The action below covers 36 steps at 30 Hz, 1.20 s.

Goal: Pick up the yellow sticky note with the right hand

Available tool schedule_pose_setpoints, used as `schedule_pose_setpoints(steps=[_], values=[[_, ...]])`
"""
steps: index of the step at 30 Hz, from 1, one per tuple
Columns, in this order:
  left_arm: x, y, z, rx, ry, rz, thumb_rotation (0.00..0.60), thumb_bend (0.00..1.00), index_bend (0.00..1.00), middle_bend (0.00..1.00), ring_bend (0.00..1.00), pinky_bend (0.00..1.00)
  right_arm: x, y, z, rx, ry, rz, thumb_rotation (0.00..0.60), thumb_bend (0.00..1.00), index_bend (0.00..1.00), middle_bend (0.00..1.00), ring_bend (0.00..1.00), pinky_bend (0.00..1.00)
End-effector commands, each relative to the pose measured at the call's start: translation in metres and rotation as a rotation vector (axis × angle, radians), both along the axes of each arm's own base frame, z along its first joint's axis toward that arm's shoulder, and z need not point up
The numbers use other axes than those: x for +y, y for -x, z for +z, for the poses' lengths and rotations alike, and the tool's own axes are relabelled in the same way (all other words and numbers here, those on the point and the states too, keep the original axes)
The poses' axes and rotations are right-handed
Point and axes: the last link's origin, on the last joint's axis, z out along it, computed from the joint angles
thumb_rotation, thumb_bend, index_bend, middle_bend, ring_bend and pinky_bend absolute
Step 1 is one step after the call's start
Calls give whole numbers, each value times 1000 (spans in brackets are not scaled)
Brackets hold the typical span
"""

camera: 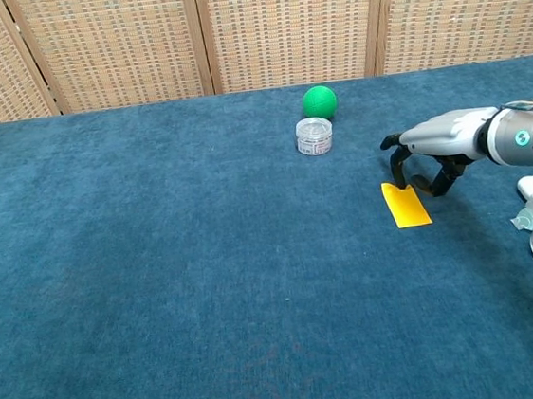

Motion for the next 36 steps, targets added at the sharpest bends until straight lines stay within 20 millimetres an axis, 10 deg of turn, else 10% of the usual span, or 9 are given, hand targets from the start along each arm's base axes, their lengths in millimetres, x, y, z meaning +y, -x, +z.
schedule_pose_setpoints(steps=[1,12,18,36], values=[[0,0,0,1,1,0,600,0,0,0,0,0,4,-4,5,-23,-23,0,600,770,502,0,0,0],[1,0,-1,0,3,3,600,0,0,0,0,0,26,-32,38,-120,-70,96,600,805,465,0,0,0],[1,0,0,-2,4,3,600,0,0,0,0,0,15,-28,39,-81,92,180,600,318,283,0,0,0],[3,1,0,3,-3,9,600,0,0,0,0,0,-21,2,2,17,138,42,600,411,444,0,0,0]])
